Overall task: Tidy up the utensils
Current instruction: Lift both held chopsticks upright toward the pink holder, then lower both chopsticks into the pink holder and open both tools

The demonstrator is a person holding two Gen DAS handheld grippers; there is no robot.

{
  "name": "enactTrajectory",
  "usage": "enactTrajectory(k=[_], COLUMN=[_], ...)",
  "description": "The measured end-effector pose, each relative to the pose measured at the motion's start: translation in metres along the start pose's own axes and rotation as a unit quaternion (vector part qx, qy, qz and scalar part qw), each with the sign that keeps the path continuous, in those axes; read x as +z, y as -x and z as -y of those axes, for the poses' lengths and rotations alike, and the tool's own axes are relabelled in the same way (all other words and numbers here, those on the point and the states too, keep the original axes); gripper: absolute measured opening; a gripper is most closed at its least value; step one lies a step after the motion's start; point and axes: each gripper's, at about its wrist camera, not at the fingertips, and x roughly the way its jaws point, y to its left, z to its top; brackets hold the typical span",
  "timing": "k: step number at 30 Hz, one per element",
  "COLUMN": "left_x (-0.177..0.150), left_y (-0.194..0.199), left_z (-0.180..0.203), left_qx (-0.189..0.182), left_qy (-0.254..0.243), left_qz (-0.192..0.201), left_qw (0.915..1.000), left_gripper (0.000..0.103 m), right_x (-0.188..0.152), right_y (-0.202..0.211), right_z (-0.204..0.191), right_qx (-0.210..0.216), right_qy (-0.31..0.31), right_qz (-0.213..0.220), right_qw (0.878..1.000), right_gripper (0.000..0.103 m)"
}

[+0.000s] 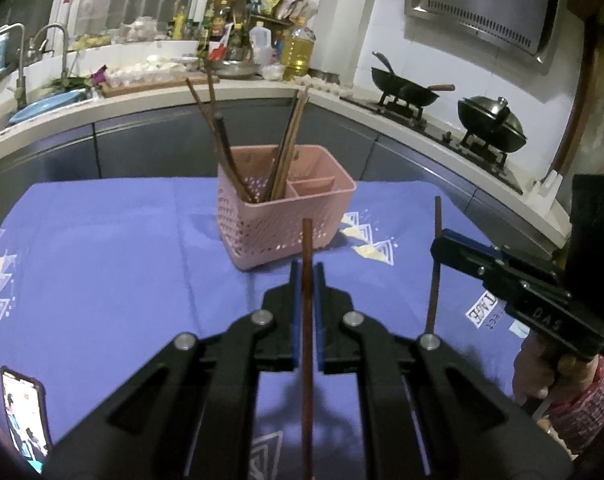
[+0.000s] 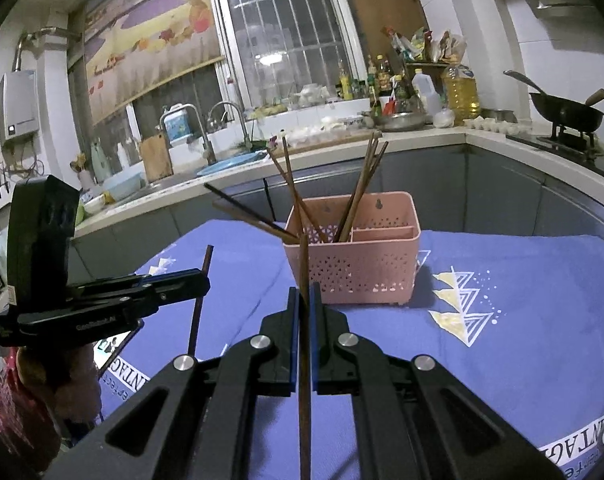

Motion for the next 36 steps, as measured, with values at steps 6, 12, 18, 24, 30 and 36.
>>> enactTrajectory(k=[6, 12, 18, 24, 30, 36], left_x=[0.006, 0.012, 0.023, 0.045, 0.077, 0.134], left_y=[0.002, 0.006, 0.015, 0.022, 0.029, 0.037], left_z=[0.007, 0.011, 0.012, 0.014, 0.019, 0.020], left_qx=[-0.003, -0.006, -0.015, -0.028, -0.036, -0.007], left_qy=[-0.005, -0.008, -0.010, -0.007, -0.005, -0.019], left_qz=[0.008, 0.014, 0.025, 0.036, 0.055, 0.093], left_qw=[0.9999, 0.9998, 0.9995, 0.9989, 0.9979, 0.9954], left_gripper=[0.005, 0.005, 0.005, 0.005, 0.005, 0.004], right_x=[0.003, 0.008, 0.015, 0.031, 0.056, 0.102], right_y=[0.005, 0.008, 0.014, 0.019, 0.017, 0.000], right_z=[-0.003, -0.005, -0.006, -0.005, -0.002, 0.000], right_qx=[0.000, 0.003, 0.005, 0.004, 0.004, -0.006], right_qy=[0.002, 0.003, 0.002, 0.001, 0.004, 0.012], right_qz=[0.012, 0.021, 0.030, 0.046, 0.062, 0.089], right_qw=[1.000, 1.000, 1.000, 0.999, 0.998, 0.996], right_gripper=[0.005, 0.005, 0.005, 0.005, 0.005, 0.005])
